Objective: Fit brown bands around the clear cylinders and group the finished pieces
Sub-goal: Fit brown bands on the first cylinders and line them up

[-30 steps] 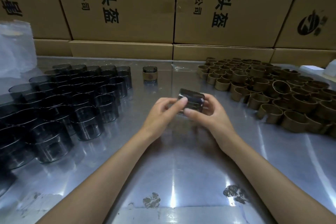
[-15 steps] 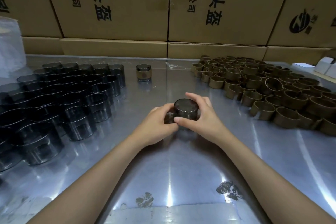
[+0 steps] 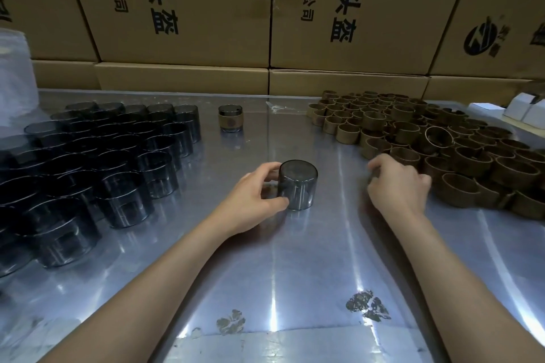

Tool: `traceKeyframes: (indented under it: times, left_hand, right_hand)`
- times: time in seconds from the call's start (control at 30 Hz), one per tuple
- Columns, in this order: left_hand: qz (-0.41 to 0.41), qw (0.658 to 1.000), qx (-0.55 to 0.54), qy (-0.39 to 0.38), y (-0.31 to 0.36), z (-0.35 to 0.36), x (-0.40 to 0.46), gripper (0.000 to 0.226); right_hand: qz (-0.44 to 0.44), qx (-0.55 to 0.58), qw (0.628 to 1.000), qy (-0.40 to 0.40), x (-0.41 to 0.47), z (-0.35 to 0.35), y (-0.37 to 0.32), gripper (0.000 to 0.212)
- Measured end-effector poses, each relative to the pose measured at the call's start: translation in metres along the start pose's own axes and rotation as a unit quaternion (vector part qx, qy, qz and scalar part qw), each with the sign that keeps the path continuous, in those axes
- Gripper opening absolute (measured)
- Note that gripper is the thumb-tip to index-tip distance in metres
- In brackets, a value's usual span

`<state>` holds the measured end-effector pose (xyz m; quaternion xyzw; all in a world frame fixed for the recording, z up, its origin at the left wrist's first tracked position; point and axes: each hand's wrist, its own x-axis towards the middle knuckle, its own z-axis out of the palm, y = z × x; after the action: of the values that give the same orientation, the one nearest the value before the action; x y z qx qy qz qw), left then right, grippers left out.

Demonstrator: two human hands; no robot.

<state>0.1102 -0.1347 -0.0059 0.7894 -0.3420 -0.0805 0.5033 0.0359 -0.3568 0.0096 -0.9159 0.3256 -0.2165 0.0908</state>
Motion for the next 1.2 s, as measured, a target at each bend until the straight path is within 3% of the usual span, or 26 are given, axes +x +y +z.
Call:
traceKeyframes:
  times: [0.13,0.3,0.43,0.53,0.63,0.83,0.97,1.07,1.2]
  left_hand:
    - [0.000,1.000,-0.007,-0.002,0.001,0.000,0.000,0.054]
    - [0.017,0.999,0.005,0.027,0.003,0.000,0.001,0.043]
    - [0.065,0.992,-0.010,0.105,0.009,0.000,0.001,0.044]
    - [0.110,0.988,0.003,0.105,0.014,0.003,-0.002,0.056]
    - [0.118,0.986,0.000,0.117,0.016,0.006,-0.003,0.050]
    - [0.107,0.988,-0.033,0.109,0.016,0.014,-0.004,0.039]
    - [0.109,0.987,-0.021,0.116,0.014,0.016,-0.004,0.048]
    - [0.082,0.992,-0.036,0.090,0.014,0.020,-0.004,0.039]
    - [0.021,0.997,-0.063,0.027,0.011,0.021,-0.002,0.022]
  right_hand:
    - [-0.115,0.070,0.991,-0.006,-0.012,0.003,-0.023,0.032]
    - [-0.215,0.196,0.944,0.153,-0.027,-0.011,-0.040,0.035]
    - [-0.313,0.202,0.903,0.212,-0.045,-0.015,-0.054,0.027]
    - [-0.359,0.197,0.883,0.228,-0.054,-0.011,-0.065,0.023]
    - [-0.381,0.192,0.875,0.230,-0.058,-0.009,-0.068,0.021]
    - [-0.391,0.284,0.856,0.186,-0.061,-0.010,-0.069,0.039]
    - [-0.287,0.402,0.867,0.064,-0.056,0.001,-0.068,0.055]
    - [-0.222,0.442,0.865,-0.082,-0.052,0.015,-0.065,0.049]
    - [-0.191,0.484,0.846,-0.117,-0.046,0.025,-0.064,0.037]
